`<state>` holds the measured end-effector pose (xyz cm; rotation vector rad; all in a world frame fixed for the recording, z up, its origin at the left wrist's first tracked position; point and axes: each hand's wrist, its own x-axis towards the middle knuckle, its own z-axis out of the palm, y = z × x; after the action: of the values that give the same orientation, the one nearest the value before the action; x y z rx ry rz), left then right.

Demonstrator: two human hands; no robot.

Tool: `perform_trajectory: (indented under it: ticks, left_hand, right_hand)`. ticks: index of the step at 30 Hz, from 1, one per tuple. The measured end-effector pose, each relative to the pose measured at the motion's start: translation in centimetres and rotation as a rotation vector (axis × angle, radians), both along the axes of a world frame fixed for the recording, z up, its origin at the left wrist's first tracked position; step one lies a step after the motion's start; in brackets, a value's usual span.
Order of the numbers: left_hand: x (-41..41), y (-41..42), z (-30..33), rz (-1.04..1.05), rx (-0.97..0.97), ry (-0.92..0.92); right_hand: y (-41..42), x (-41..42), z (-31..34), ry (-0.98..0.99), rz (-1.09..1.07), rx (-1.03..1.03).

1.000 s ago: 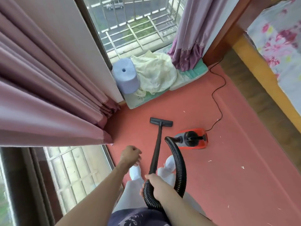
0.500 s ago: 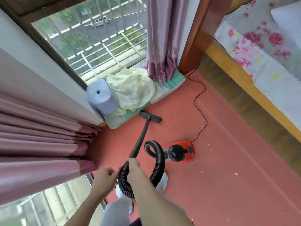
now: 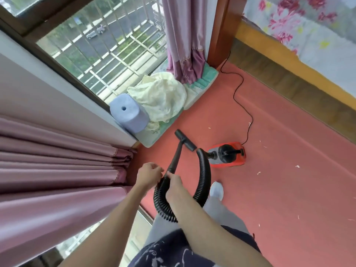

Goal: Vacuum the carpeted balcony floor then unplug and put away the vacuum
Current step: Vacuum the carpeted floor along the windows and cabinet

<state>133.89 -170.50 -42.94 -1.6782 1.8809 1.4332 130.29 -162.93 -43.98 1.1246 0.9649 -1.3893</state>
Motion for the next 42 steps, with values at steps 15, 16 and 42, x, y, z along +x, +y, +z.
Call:
perform_trajectory:
  ticks: [15,16,42]
  left_hand:
    - [3.6,-3.4,-2.0,-0.011,0.217,0.071]
    - [3.9,-3.7,-2.1,-0.010,0.223,0.063]
    - [-13.4,-10.9,-2.8,-0.162,0.199,-0.039]
  right_hand:
    - [-2.1,-6.3,-2.9,0.018,-0.136,0.077]
    - [-2.2,-5.2,-2.7,-0.013,-0.142,0.064]
    - [2.4,-40.2,-14.8,0.220,0.127,0.336]
